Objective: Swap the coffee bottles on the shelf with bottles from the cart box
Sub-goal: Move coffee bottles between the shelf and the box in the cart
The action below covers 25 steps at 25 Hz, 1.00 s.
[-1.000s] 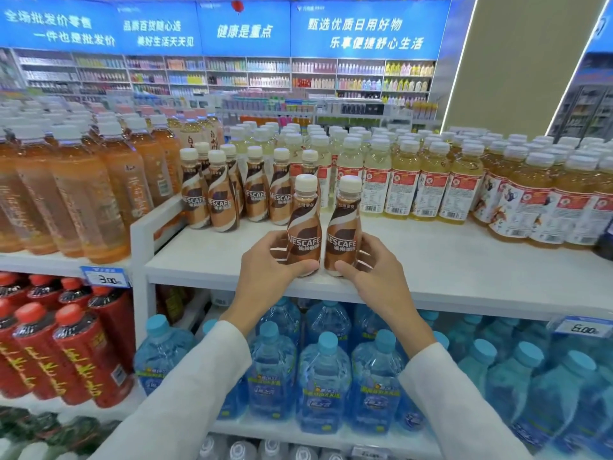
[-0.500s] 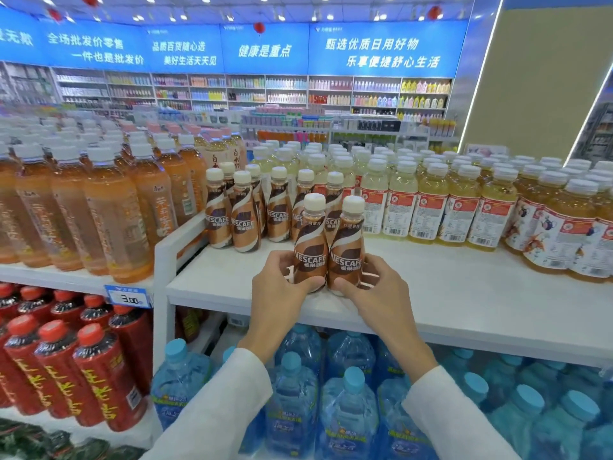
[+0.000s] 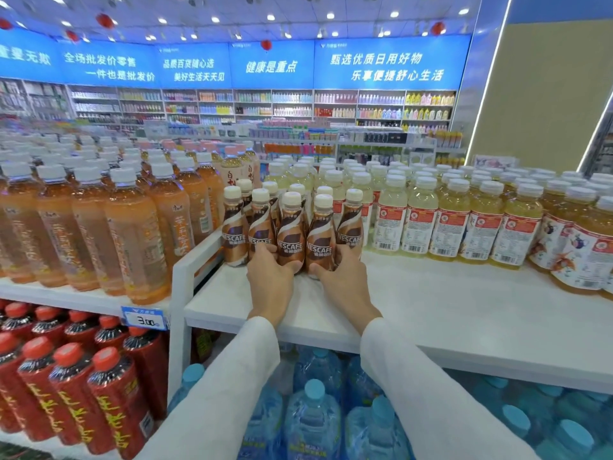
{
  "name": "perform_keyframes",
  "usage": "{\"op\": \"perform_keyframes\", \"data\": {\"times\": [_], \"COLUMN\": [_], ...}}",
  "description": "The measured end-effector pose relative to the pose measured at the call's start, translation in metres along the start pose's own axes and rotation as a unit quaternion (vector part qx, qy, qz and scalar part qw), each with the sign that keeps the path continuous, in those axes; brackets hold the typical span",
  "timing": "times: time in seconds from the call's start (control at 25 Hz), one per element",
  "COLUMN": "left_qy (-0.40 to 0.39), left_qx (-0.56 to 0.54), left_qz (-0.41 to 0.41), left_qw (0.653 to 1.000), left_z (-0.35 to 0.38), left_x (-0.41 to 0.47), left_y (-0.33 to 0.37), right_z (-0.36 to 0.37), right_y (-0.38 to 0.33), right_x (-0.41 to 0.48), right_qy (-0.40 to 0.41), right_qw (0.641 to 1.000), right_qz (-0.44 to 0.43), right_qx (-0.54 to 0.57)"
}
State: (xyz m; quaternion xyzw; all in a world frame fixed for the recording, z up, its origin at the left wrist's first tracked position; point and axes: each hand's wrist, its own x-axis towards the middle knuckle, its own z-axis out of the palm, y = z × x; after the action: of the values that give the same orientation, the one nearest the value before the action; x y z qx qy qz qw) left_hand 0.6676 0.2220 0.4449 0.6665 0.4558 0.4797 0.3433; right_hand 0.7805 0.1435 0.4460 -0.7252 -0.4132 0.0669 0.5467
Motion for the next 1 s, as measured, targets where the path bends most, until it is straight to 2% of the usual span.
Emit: {"op": "perform_keyframes", "data": {"times": [0.32,1.0], "left_qy": [0.020,0.006], "left_qx": [0.032,0.046], "left_qz": [0.014,0.007], "left_qw": [0.999,0.999], "left_z": [0.004,0.001], "left_x": [0.001,-0.003], "left_y": [-0.001,0.002], "right_z": [0.007,0.014], "right_y": [0.009,0.015], "right_x": [0.004,0.011], "right_qy": [0.003,-0.019], "right_qw": [1.000,0.999], "right_qz": [-0.010,0.010], "right_qx": [-0.004,-0.047]}}
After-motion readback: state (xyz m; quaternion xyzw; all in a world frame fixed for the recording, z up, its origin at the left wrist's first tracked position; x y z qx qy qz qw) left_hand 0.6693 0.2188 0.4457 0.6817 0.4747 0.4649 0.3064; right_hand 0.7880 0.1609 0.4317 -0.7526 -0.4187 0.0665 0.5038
